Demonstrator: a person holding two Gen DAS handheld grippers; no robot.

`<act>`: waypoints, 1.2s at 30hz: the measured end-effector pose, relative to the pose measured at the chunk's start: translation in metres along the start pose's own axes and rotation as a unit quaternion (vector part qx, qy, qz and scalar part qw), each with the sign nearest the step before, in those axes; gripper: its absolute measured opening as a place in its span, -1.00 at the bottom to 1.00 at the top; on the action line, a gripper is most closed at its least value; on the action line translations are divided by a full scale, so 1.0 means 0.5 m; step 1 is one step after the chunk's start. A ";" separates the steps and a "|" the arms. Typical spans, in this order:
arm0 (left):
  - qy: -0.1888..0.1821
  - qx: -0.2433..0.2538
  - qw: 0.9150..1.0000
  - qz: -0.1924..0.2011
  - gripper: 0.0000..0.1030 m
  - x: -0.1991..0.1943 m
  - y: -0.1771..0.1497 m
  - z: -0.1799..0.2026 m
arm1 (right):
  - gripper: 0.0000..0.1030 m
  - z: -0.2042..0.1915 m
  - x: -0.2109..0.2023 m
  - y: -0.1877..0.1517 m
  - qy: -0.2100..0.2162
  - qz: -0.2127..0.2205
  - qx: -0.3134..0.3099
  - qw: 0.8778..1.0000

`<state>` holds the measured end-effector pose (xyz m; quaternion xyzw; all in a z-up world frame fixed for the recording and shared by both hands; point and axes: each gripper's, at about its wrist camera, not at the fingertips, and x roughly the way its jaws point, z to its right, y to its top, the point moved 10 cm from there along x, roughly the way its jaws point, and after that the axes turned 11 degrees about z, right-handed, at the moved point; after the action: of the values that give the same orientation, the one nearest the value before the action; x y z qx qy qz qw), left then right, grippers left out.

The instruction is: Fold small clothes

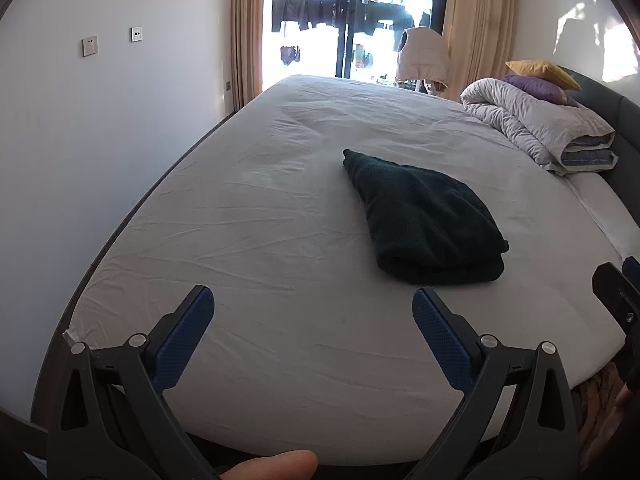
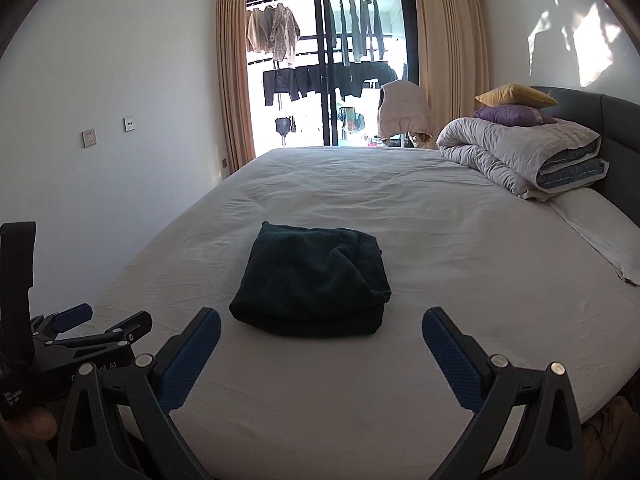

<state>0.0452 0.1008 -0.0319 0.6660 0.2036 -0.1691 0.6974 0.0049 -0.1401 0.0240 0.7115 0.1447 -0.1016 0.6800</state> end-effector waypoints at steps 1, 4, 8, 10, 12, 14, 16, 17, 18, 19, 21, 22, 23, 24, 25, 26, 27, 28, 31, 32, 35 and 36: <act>0.000 -0.002 1.000 -0.003 0.97 0.008 -0.005 -0.005 | 1.00 -0.004 0.000 -0.001 0.000 -0.001 -0.002 1.000; 0.003 -0.008 1.000 -0.010 0.97 0.062 -0.008 -0.010 | 1.00 -0.009 0.006 -0.006 -0.002 -0.005 -0.001 1.000; 0.008 -0.008 1.000 -0.014 0.97 0.078 -0.012 -0.021 | 1.00 -0.011 0.013 -0.011 -0.001 -0.016 0.011 1.000; 0.009 -0.009 1.000 -0.017 0.97 0.084 -0.015 -0.025 | 1.00 -0.012 0.014 -0.015 -0.003 -0.018 0.011 1.000; 0.009 -0.010 1.000 -0.018 0.97 0.087 -0.018 -0.025 | 1.00 -0.012 0.015 -0.018 -0.004 -0.019 0.009 1.000; 0.009 -0.008 1.000 -0.019 0.97 0.087 -0.018 -0.024 | 1.00 -0.012 0.015 -0.021 -0.006 -0.021 0.009 1.000; 0.010 -0.006 1.000 -0.020 0.97 0.087 -0.019 -0.022 | 1.00 -0.009 0.017 -0.026 -0.007 -0.025 0.011 1.000; 0.009 -0.005 1.000 -0.021 0.97 0.088 -0.020 -0.021 | 1.00 -0.008 0.018 -0.028 -0.008 -0.027 0.013 1.000; 0.009 -0.004 1.000 -0.022 0.97 0.090 -0.022 -0.020 | 1.00 -0.006 0.019 -0.030 -0.008 -0.029 0.014 0.999; 0.010 -0.003 1.000 -0.024 0.97 0.091 -0.023 -0.020 | 1.00 -0.005 0.020 -0.032 -0.008 -0.030 0.014 0.999; 0.011 -0.004 1.000 -0.026 0.97 0.093 -0.025 -0.021 | 1.00 -0.005 0.019 -0.035 -0.009 -0.032 0.013 0.999; 0.011 -0.004 1.000 -0.027 0.97 0.094 -0.025 -0.021 | 1.00 -0.005 0.020 -0.035 -0.009 -0.033 0.012 0.999; 0.011 -0.004 1.000 -0.027 0.97 0.095 -0.025 -0.020 | 1.00 -0.004 0.020 -0.034 -0.009 -0.034 0.013 0.999; 0.011 -0.002 1.000 -0.026 0.97 0.097 -0.025 -0.019 | 1.00 -0.005 0.021 -0.036 -0.008 -0.035 0.013 0.999; 0.011 -0.001 1.000 -0.027 0.97 0.097 -0.026 -0.019 | 1.00 -0.005 0.021 -0.037 -0.008 -0.036 0.013 0.999; 0.011 0.000 1.000 -0.028 0.97 0.099 -0.026 -0.018 | 1.00 -0.006 0.021 -0.038 -0.007 -0.036 0.013 0.999; 0.010 0.001 1.000 -0.028 0.97 0.101 -0.027 -0.017 | 1.00 -0.006 0.021 -0.039 -0.007 -0.037 0.012 0.999; 0.010 0.001 1.000 -0.029 0.97 0.103 -0.028 -0.016 | 1.00 -0.006 0.021 -0.040 -0.007 -0.037 0.012 0.999; 0.009 0.002 1.000 -0.030 0.97 0.108 -0.031 -0.013 | 1.00 -0.005 0.022 -0.042 -0.007 -0.040 0.012 0.999; 0.010 0.002 0.999 -0.030 0.97 0.107 -0.031 -0.013 | 1.00 -0.005 0.022 -0.043 -0.007 -0.041 0.013 0.999; 0.009 0.002 1.000 -0.030 0.97 0.107 -0.030 -0.013 | 1.00 -0.004 0.023 -0.047 -0.007 -0.045 0.014 0.999; 0.010 0.002 1.000 -0.030 0.97 0.108 -0.030 -0.013 | 1.00 -0.003 0.024 -0.048 -0.007 -0.046 0.013 0.999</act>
<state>0.0835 0.1085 -0.0726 0.6624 0.2297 -0.1838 0.6890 0.0080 -0.1370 -0.0025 0.7125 0.1710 -0.1394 0.6661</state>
